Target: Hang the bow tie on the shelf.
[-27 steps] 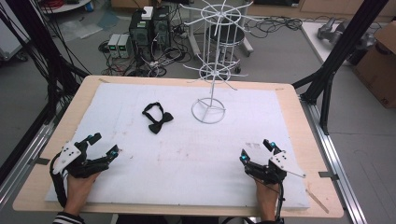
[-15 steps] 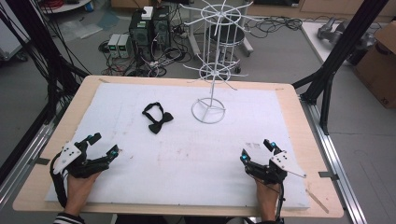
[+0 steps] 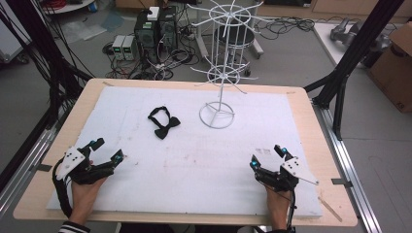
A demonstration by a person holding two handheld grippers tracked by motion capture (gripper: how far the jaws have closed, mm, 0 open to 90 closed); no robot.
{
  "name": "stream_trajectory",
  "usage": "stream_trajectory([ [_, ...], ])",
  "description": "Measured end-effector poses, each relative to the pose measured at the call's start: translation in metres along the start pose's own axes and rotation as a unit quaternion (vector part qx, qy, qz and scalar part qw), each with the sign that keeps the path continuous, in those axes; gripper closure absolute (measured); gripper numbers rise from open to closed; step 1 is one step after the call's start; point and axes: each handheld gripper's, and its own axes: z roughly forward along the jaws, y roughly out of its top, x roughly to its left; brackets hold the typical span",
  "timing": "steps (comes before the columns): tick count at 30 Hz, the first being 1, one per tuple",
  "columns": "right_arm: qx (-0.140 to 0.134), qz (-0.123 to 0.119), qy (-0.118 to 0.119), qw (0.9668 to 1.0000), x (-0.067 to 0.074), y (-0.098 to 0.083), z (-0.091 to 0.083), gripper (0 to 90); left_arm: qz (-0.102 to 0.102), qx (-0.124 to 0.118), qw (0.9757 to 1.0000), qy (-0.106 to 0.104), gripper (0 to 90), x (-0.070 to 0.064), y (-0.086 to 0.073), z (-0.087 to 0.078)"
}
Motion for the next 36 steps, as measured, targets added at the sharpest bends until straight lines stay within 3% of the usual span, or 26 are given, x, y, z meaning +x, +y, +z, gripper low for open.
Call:
stream_trajectory([
  [10, 0.002, -0.001, 0.002, 1.0000, -0.001, 0.000, 0.001, 7.9, 0.008, 0.033, 0.9994, 0.002, 15.2, 0.000, 0.004, 0.005],
  [25, 0.001, -0.002, 0.001, 1.0000, -0.001, 0.000, 0.001, 7.9, 0.030, 0.079, 0.9959, -0.034, 15.3, -0.010, 0.037, 0.033],
  [30, 0.004, 0.000, 0.001, 1.0000, 0.000, 0.000, 0.001, 7.9, 0.030, 0.101, 0.9930, -0.053, 15.4, -0.013, 0.049, 0.048],
  [36, 0.002, -0.002, 0.001, 1.0000, -0.001, 0.000, 0.001, 7.9, 0.050, 0.124, 0.9882, -0.075, 15.5, -0.022, 0.063, 0.069],
])
